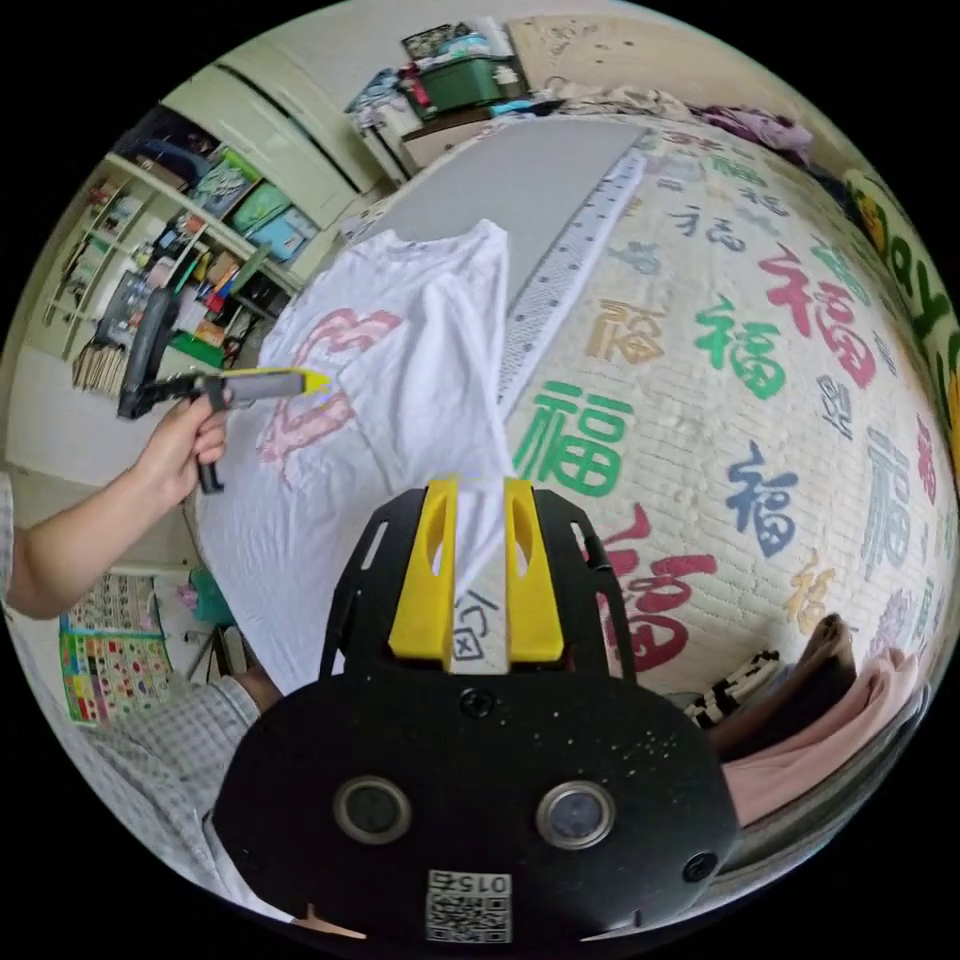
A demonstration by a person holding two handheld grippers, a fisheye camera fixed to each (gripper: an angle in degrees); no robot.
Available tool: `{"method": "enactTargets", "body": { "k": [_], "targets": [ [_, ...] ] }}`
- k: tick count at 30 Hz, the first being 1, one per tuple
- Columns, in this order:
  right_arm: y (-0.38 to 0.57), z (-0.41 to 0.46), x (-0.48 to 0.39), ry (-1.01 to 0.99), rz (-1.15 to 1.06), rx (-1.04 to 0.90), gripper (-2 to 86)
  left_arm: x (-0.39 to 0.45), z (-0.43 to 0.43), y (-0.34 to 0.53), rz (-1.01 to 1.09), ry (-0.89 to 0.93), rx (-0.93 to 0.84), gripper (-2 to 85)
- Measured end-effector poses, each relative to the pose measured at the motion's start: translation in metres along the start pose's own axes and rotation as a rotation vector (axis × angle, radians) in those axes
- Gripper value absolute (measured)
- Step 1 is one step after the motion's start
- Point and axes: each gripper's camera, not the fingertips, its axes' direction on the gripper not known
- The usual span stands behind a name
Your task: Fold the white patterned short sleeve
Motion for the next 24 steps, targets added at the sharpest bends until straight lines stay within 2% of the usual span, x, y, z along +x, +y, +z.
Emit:
{"method": "enactTargets", "body": {
  "k": [5, 9, 12, 16, 20, 24],
  "targets": [
    [-0.036, 0.059, -0.057, 0.027, -0.138, -0.103, 9.4, -0.011, 0.003, -0.011, -0.011, 0.007, -0.013, 6.7],
    [-0.051, 0.077, -0.062, 0.104, -0.137, -0.164, 6.2, -0.007, 0.001, -0.010, 0.021, -0.012, -0.052, 0.7],
    [-0.061, 0.072, -0.062, 0.085, -0.154, -0.180, 3.1, -0.010, -0.019, 0.001, 0.006, 0.001, -0.012, -0.3],
    [-0.079, 0.053, -0.059, 0.034, -0.187, -0.207, 3.6, -0.016, -0.040, 0.020, -0.014, 0.012, 0.004, -0.4],
    [-0.125, -0.001, -0.043, 0.010, -0.190, -0.107, 5.0, -0.029, -0.054, 0.031, -0.050, 0.087, 0.004, 1.7],
    [-0.196, -0.019, -0.024, 0.040, -0.183, -0.037, 5.4, -0.038, -0.068, 0.038, -0.085, 0.122, 0.019, 4.8]
  ]
}}
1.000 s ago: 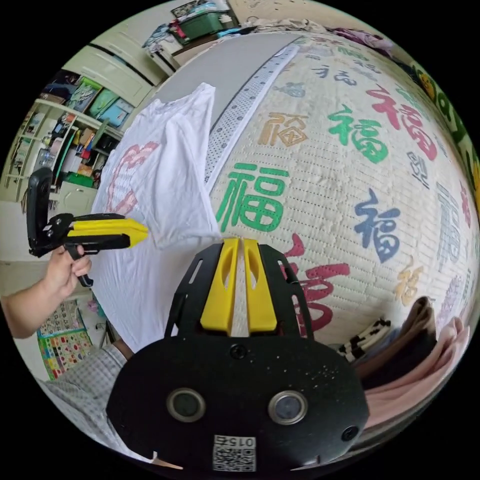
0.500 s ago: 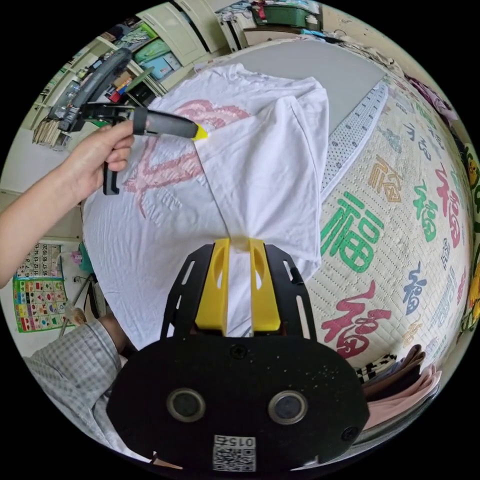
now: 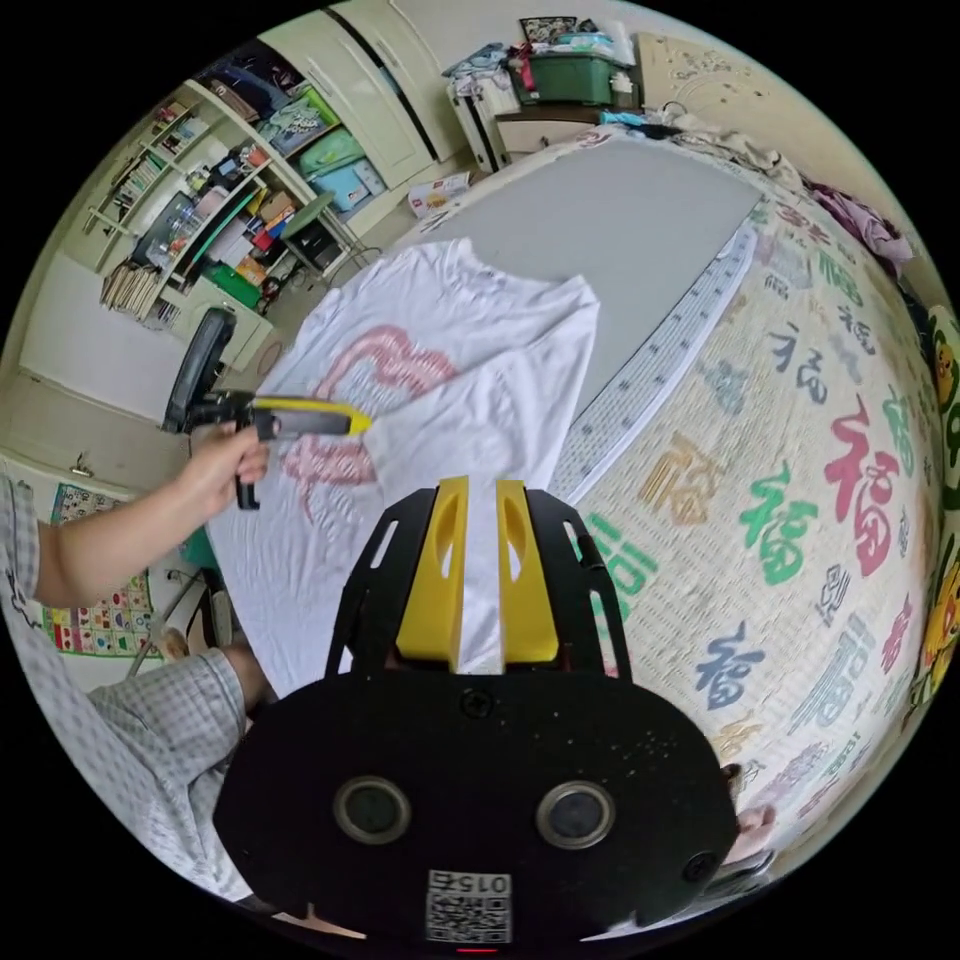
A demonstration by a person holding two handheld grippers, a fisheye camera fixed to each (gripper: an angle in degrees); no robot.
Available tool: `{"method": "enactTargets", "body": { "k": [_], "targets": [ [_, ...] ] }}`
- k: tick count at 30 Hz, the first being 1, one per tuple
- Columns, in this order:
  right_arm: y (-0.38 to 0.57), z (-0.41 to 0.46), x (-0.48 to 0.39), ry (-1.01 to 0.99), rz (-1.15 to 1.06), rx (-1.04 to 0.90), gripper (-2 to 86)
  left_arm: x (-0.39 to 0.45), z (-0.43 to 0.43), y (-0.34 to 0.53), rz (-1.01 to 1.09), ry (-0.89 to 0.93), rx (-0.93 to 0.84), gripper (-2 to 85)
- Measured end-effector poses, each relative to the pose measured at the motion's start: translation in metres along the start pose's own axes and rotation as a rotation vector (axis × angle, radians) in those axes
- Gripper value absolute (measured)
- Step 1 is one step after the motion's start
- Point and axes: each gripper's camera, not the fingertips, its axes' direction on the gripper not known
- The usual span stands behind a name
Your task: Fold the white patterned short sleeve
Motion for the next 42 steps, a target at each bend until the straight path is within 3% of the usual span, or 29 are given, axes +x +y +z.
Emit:
{"method": "enactTargets", "body": {
  "k": [3, 9, 16, 19, 22, 25, 28, 30, 31, 33, 36, 42],
  "targets": [
    [-0.064, 0.017, 0.001, 0.031, -0.058, -0.002, 4.9, -0.001, -0.005, 0.004, 0.001, -0.008, -0.022, 3.6],
    [-0.144, 0.087, -0.012, 0.131, -0.093, -0.186, 1.8, -0.007, -0.032, 0.013, -0.024, 0.003, -0.027, 0.1],
    [-0.165, 0.058, -0.003, 0.120, 0.034, -0.199, -0.8, -0.006, -0.068, 0.024, 0.010, -0.042, -0.030, -0.3],
    [-0.151, 0.008, -0.014, 0.180, 0.118, -0.081, -0.3, -0.007, -0.099, 0.036, -0.005, -0.045, -0.019, -0.2],
    [-0.111, -0.074, -0.064, 0.307, 0.085, 0.150, 0.5, -0.012, -0.158, 0.067, -0.020, -0.026, 0.071, -0.1],
    [-0.062, -0.148, -0.127, 0.361, 0.077, 0.333, 3.4, -0.025, -0.239, 0.109, -0.043, -0.137, 0.263, 0.2],
    [-0.021, -0.176, -0.179, 0.378, 0.132, 0.468, 5.8, -0.038, -0.323, 0.153, 0.012, -0.434, 0.576, 0.6],
    [-0.018, -0.164, -0.199, 0.318, 0.186, 0.422, 5.7, -0.077, -0.360, 0.175, -0.086, -0.582, 0.783, 1.0],
    [-0.026, -0.148, -0.210, 0.268, 0.229, 0.350, 5.7, -0.092, -0.366, 0.173, -0.092, -0.560, 0.765, 1.2],
    [-0.046, -0.124, -0.233, 0.217, 0.267, 0.278, 5.8, -0.165, -0.380, 0.149, -0.190, -0.342, 0.522, 1.7],
    [-0.103, -0.088, -0.287, 0.162, 0.241, 0.250, 5.9, -0.240, -0.390, 0.120, -0.208, -0.053, 0.386, 2.9],
    [-0.289, -0.008, -0.384, 0.112, 0.118, 0.183, 6.7, -0.345, -0.390, 0.061, -0.334, 0.117, 0.319, 6.7]
  ]
}}
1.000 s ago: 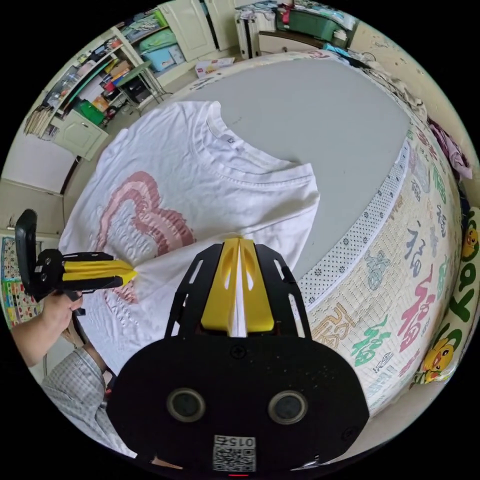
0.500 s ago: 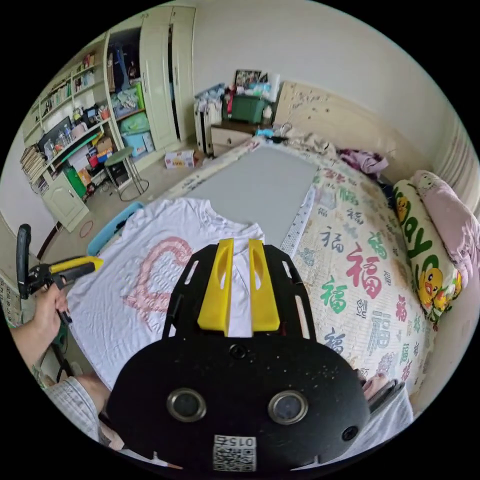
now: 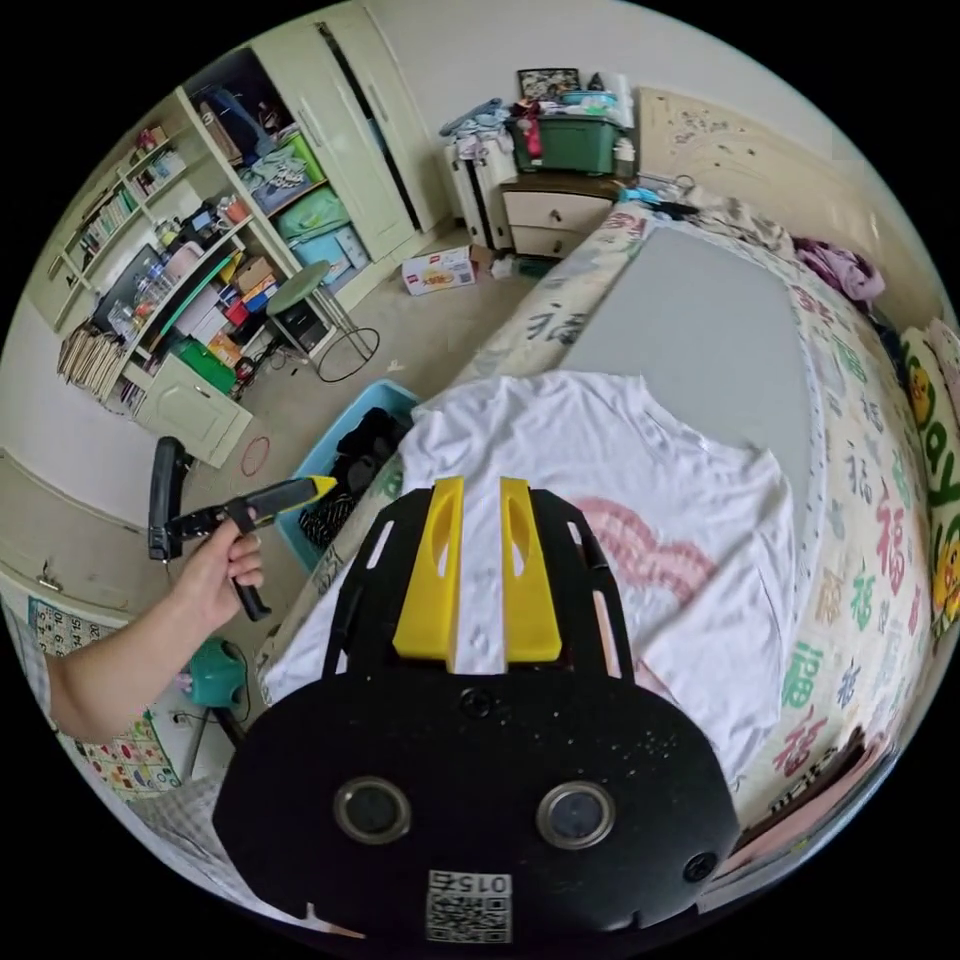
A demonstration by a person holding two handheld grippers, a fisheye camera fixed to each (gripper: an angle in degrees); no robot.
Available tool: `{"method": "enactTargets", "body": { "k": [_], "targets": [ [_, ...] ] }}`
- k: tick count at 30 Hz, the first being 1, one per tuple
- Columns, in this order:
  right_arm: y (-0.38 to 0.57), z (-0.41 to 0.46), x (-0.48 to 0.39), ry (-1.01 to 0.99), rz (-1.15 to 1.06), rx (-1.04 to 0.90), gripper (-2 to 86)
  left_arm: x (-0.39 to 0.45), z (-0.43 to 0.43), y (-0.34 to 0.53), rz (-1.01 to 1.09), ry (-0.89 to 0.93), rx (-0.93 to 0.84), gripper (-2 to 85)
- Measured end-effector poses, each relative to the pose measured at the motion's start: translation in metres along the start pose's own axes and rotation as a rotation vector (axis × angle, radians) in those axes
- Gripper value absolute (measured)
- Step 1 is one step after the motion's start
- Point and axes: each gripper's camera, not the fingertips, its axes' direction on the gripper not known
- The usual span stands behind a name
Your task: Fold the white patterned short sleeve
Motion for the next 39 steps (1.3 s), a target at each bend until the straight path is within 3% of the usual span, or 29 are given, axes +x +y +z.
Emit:
{"method": "enactTargets", "body": {
  "k": [3, 6, 11, 19, 23, 30, 32, 39],
  "targets": [
    [-0.078, 0.050, -0.044, -0.014, -0.052, -0.048, 6.9, -0.020, 0.024, -0.040, -0.009, -0.014, -0.057, 8.3],
    [-0.143, 0.101, -0.078, -0.021, -0.085, -0.128, 7.1, -0.038, 0.045, -0.072, -0.059, 0.090, -0.105, 8.6],
    [-0.227, 0.202, -0.145, 0.012, -0.182, -0.307, 8.1, -0.070, 0.027, -0.086, -0.193, 0.210, -0.098, 1.4],
    [-0.280, 0.372, -0.269, 0.107, -0.240, -0.624, 12.0, -0.097, -0.013, -0.066, -0.313, 0.286, -0.064, -0.2],
    [-0.282, 0.434, -0.323, 0.263, -0.322, -0.741, 12.9, -0.101, -0.023, -0.073, -0.335, 0.286, -0.057, -0.3],
    [-0.280, 0.484, -0.380, 0.441, -0.409, -0.778, 8.2, -0.107, -0.039, -0.089, -0.302, 0.293, -0.084, -0.3],
    [-0.280, 0.486, -0.392, 0.487, -0.434, -0.754, 1.3, -0.107, -0.042, -0.092, -0.304, 0.291, -0.087, -0.3],
    [-0.308, 0.406, -0.371, 0.245, -0.275, -0.536, -0.3, -0.088, -0.076, -0.108, -0.227, 0.264, -0.030, -0.3]
  ]
}}
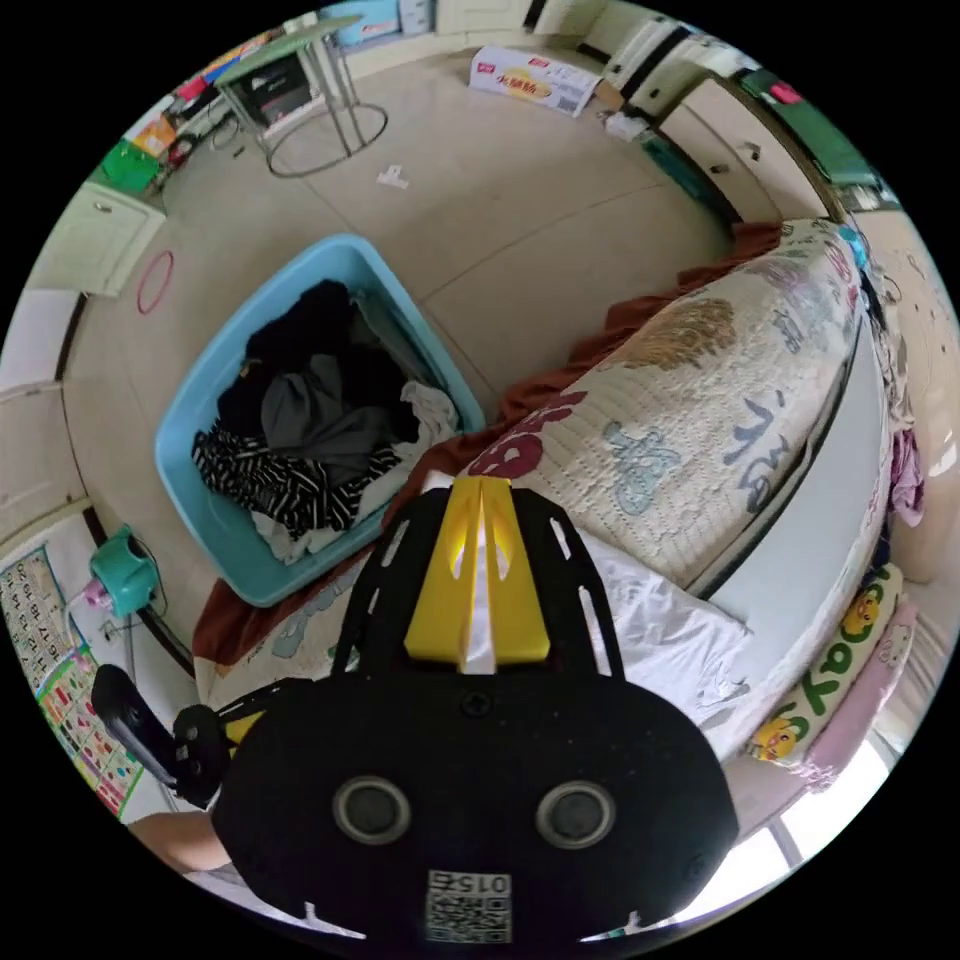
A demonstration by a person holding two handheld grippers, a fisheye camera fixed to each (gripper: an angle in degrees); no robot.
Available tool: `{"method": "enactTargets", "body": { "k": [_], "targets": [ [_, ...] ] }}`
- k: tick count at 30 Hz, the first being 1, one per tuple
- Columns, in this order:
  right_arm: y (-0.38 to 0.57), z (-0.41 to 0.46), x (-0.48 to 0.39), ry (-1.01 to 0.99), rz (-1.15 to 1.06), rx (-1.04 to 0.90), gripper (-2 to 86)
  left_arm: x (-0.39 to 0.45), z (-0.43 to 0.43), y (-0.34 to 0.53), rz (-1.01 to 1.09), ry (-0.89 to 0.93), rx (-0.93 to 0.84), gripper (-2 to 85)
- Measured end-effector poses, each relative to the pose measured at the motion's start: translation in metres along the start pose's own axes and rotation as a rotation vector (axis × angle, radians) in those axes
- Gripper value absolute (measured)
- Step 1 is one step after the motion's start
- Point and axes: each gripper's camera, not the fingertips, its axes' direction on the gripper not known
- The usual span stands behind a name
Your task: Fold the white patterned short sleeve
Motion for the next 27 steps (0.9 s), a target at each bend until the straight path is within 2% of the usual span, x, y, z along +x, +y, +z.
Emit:
{"method": "enactTargets", "body": {
  "k": [3, 7, 9, 14, 19, 22, 27],
  "targets": [
    [0.012, -0.020, 0.015, -0.052, -0.016, 0.038, 0.5, 0.013, -0.003, 0.000, 0.042, -0.022, 0.002, -0.3],
    [-0.008, 0.006, -0.016, -0.138, -0.103, -0.106, 6.6, 0.005, 0.004, 0.006, -0.027, -0.019, -0.015, -0.3],
    [-0.020, 0.023, -0.042, -0.113, -0.139, -0.141, 7.8, 0.000, 0.006, 0.011, -0.056, -0.018, -0.023, -0.3],
    [-0.046, 0.097, -0.107, 0.098, -0.248, -0.321, 10.3, 0.002, 0.009, 0.015, -0.029, -0.023, -0.052, -0.3],
    [-0.040, 0.124, -0.132, 0.183, -0.324, -0.412, 7.7, -0.002, 0.012, 0.016, -0.043, 0.003, -0.064, -0.3],
    [-0.025, 0.117, -0.130, 0.212, -0.349, -0.376, 0.4, -0.003, 0.013, 0.018, -0.057, 0.007, -0.063, -0.3],
    [0.005, 0.069, -0.081, 0.094, -0.239, -0.227, -0.9, 0.009, 0.006, 0.019, -0.043, 0.004, -0.040, -0.3]
  ]
}}
